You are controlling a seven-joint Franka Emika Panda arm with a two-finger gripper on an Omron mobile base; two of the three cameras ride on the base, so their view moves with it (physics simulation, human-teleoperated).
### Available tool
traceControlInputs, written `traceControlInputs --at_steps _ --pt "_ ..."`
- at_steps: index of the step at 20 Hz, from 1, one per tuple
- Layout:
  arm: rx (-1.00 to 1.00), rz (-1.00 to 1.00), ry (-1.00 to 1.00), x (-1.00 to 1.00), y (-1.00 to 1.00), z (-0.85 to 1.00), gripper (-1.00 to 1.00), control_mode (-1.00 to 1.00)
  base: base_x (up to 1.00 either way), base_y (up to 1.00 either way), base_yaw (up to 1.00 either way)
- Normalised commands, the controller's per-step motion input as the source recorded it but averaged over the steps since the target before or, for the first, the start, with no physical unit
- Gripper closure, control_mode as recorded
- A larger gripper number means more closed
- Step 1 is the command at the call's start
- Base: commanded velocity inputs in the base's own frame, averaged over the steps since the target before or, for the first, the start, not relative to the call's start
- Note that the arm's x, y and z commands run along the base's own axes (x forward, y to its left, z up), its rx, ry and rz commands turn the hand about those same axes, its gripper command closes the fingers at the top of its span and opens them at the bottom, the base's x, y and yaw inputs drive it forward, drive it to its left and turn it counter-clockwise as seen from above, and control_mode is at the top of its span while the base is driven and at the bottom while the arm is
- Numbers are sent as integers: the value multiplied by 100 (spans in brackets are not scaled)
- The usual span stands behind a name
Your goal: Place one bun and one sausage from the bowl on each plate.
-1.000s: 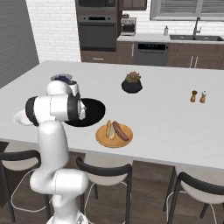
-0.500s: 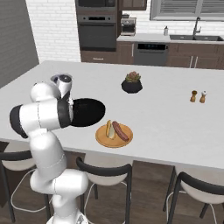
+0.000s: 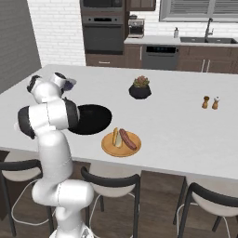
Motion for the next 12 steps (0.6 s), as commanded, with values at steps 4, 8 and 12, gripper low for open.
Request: traceControlInputs --at_steps 4,8,12 --pt "0 40 -5 -1 52 -24 100 -100 0 0 0" --pt "-2 55 -1 7 59 -48 100 -100 0 0 0" --pt "-10 46 -10 9 51 -38 100 -100 0 0 0"
